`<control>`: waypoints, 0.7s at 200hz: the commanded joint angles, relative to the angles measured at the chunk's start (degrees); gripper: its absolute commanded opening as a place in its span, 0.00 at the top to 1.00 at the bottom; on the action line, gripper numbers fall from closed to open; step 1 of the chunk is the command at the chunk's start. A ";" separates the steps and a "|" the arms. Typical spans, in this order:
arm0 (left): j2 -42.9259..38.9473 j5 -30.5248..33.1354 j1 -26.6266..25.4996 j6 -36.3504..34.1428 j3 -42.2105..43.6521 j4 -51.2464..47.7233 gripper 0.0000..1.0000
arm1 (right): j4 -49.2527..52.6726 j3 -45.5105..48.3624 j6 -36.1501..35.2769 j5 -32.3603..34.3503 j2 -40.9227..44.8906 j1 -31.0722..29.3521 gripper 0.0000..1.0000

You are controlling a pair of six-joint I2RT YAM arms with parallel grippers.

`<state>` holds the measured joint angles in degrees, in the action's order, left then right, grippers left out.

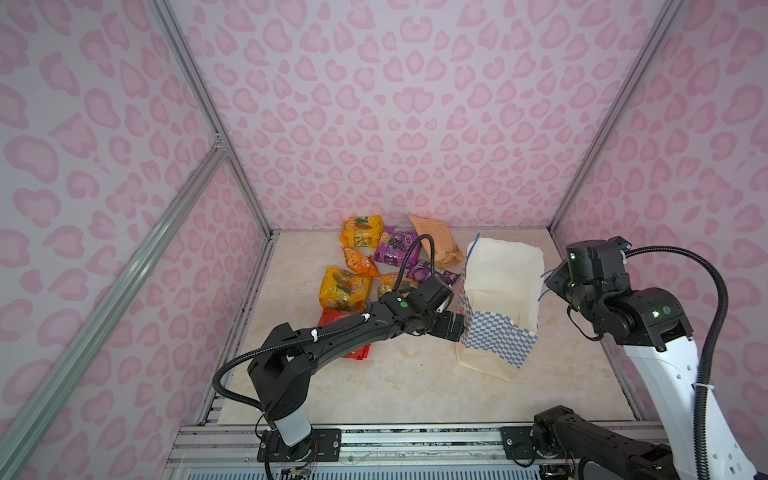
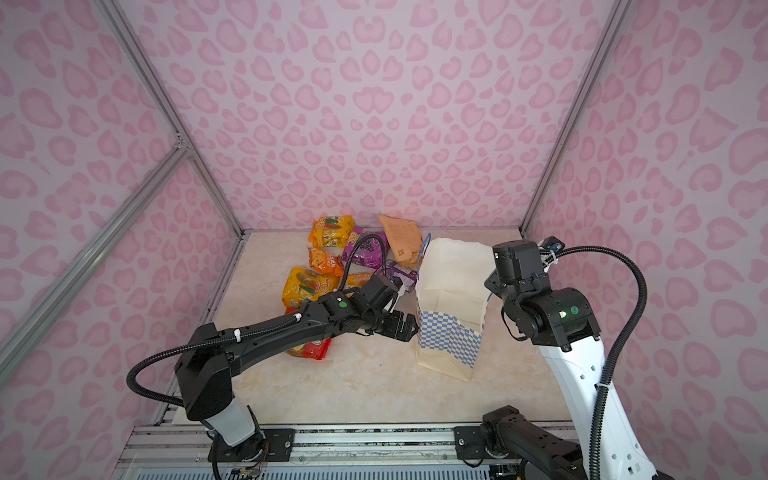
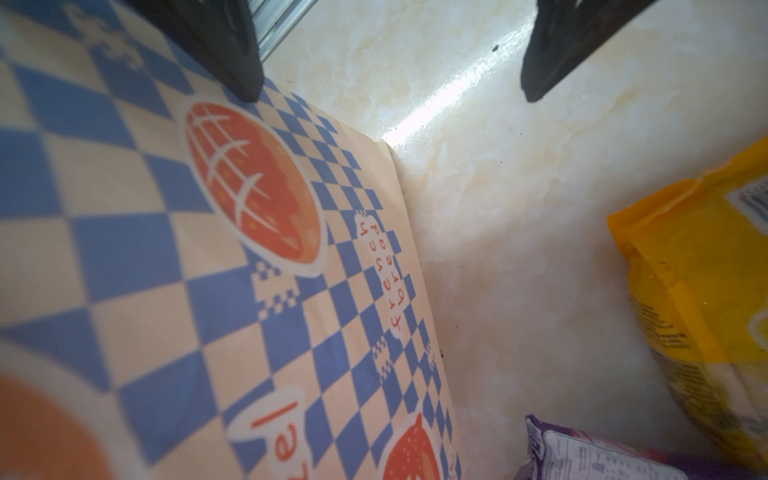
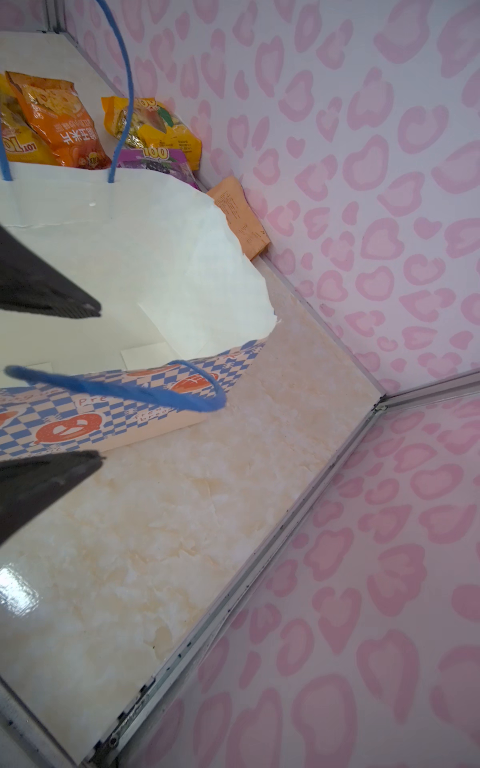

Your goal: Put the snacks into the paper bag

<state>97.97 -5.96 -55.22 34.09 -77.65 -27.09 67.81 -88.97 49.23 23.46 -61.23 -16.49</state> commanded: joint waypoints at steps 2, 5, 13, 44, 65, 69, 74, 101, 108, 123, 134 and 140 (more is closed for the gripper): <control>-1.46 0.95 -0.15 1.83 0.22 2.89 0.00 | -2.80 0.81 -4.67 -4.37 -0.17 3.31 0.48; -1.59 0.99 -0.15 1.98 1.40 2.97 0.00 | -2.90 0.81 -4.89 -4.94 -0.32 3.85 0.49; -1.88 1.03 -0.16 2.27 1.93 3.05 0.00 | -3.32 0.97 -5.35 -6.16 -0.60 4.82 0.51; -3.55 2.40 -0.24 2.83 2.84 3.19 0.00 | -5.58 1.98 -6.82 -8.76 -0.55 7.29 0.61; -5.08 3.37 -0.24 3.00 3.81 3.19 0.01 | -6.32 2.13 -8.02 -8.72 -0.38 8.31 0.62; -5.27 3.44 -0.24 2.99 3.95 3.25 0.01 | -6.44 2.15 -8.31 -8.70 -0.45 8.40 0.62; -5.53 3.48 -0.24 3.00 4.09 3.35 0.01 | -6.54 2.14 -8.59 -8.70 -0.53 8.56 0.63; -6.42 3.67 -0.24 3.26 4.17 3.54 0.01 | -7.62 3.21 -9.59 -11.71 -0.99 10.51 0.67; -6.66 3.84 -0.24 3.44 4.25 3.54 0.01 | -8.22 3.36 -9.68 -12.71 -0.91 10.98 0.69; -7.71 4.30 -0.16 3.77 4.05 3.30 0.01 | -9.11 3.36 -9.99 -13.43 -0.91 11.39 0.70; -8.76 4.48 -0.15 4.05 3.83 3.10 0.02 | -9.72 5.35 -10.09 -13.89 -0.91 11.61 0.74; -9.50 4.51 -0.06 4.27 3.81 3.10 0.02 | -10.16 5.58 -10.38 -14.50 -0.91 11.72 0.78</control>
<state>90.83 -2.61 -55.51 37.43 -73.52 -25.15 60.05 -85.21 40.25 11.75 -62.00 -5.17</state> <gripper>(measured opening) 0.985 0.281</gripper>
